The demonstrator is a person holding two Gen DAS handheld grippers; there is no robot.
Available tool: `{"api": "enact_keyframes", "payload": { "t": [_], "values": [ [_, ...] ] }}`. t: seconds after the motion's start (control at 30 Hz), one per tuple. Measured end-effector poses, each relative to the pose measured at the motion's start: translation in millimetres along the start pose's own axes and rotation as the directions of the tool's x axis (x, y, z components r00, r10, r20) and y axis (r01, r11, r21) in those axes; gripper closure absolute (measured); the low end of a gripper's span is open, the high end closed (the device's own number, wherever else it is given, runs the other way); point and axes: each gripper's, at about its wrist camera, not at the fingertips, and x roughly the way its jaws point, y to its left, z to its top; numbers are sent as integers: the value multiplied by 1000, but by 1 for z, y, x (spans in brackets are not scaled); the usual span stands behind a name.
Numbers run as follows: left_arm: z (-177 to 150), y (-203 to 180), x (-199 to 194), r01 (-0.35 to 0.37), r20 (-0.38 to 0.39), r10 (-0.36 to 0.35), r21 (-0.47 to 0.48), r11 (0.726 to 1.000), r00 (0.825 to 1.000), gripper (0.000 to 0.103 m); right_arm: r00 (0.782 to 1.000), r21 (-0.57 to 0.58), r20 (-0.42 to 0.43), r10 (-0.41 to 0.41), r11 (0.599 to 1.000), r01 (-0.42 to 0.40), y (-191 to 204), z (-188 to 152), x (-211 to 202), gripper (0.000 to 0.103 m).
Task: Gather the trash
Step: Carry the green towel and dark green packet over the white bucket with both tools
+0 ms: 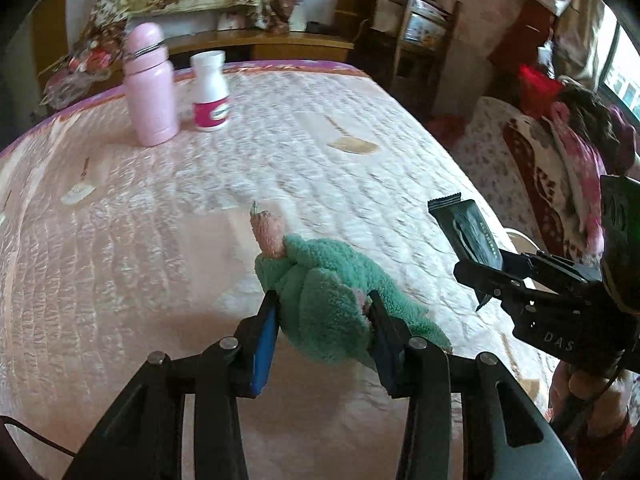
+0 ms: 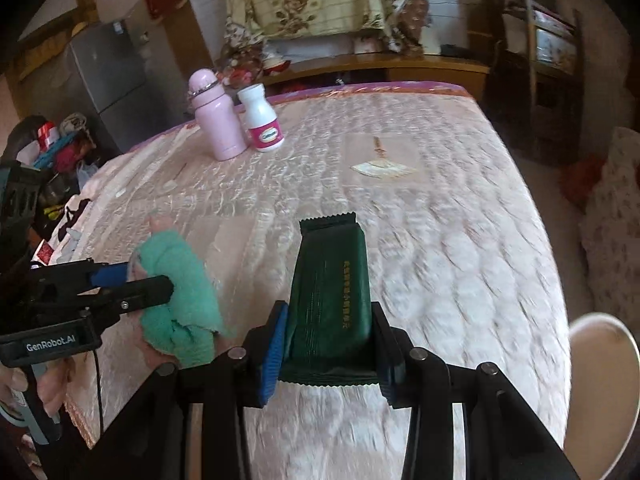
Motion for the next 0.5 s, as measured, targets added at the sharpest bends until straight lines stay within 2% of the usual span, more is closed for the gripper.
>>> {"api": "enact_keyframes", "payload": {
  "t": [0.5],
  "values": [
    [-3,-80,-3,36,24,-40,128,991,999,59,995,145,56,-78,987,69,-46,-40,-65,61]
  ]
}}
